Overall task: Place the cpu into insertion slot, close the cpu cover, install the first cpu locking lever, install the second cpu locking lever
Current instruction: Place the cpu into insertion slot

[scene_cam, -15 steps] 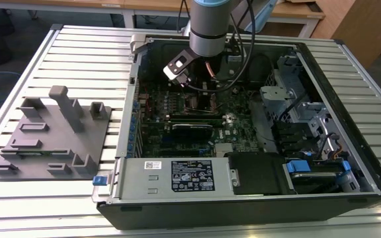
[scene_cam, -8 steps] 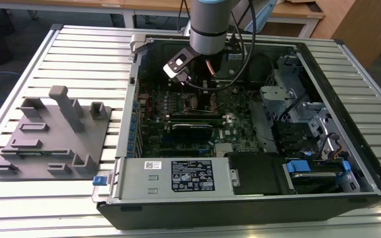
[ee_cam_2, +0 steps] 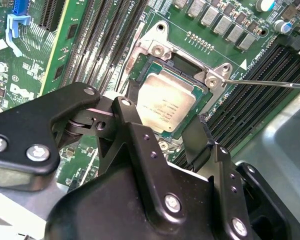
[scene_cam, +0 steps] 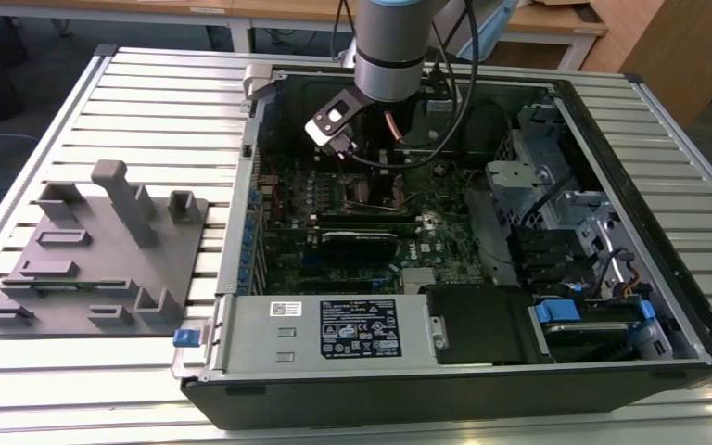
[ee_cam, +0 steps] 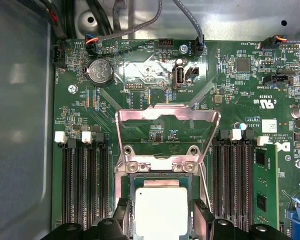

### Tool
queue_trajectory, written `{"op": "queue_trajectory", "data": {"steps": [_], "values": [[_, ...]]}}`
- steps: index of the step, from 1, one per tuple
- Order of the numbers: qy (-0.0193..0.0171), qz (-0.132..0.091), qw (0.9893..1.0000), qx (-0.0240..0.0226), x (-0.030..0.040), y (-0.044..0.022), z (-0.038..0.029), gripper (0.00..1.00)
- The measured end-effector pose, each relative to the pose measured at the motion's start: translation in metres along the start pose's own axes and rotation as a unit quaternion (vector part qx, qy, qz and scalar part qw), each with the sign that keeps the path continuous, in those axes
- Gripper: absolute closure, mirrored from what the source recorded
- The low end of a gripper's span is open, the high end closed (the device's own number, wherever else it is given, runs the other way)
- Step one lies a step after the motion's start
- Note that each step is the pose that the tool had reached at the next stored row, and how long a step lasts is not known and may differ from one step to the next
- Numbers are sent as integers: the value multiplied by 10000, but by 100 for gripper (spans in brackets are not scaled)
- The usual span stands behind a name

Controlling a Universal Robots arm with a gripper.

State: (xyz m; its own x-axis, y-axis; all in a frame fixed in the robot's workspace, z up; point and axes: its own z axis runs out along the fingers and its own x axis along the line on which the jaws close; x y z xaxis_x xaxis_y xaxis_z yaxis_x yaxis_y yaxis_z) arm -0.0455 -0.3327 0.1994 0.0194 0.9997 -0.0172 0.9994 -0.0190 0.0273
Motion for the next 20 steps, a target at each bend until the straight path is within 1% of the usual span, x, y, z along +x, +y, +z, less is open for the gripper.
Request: {"op": "queue_trajectory", "data": {"steps": [7, 8, 9, 11, 12, 14, 15, 16, 17, 19, 20], "values": [[-1, 0, 10000, 0, 0, 0, 0, 40], [-1, 0, 10000, 0, 0, 0, 0, 46], [-1, 0, 10000, 0, 0, 0, 0, 46], [-2, 0, 10000, 0, 0, 0, 0, 58], [-2, 0, 10000, 0, 0, 0, 0, 58], [-3, 0, 10000, 1, 0, 0, -1, 70], [-3, 0, 10000, 0, 0, 0, 0, 70], [-3, 0, 10000, 0, 0, 0, 0, 76], [-2, 0, 10000, 0, 0, 0, 0, 76], [-2, 0, 10000, 0, 0, 0, 0, 88], [-2, 0, 10000, 0, 0, 0, 0, 89]]}}
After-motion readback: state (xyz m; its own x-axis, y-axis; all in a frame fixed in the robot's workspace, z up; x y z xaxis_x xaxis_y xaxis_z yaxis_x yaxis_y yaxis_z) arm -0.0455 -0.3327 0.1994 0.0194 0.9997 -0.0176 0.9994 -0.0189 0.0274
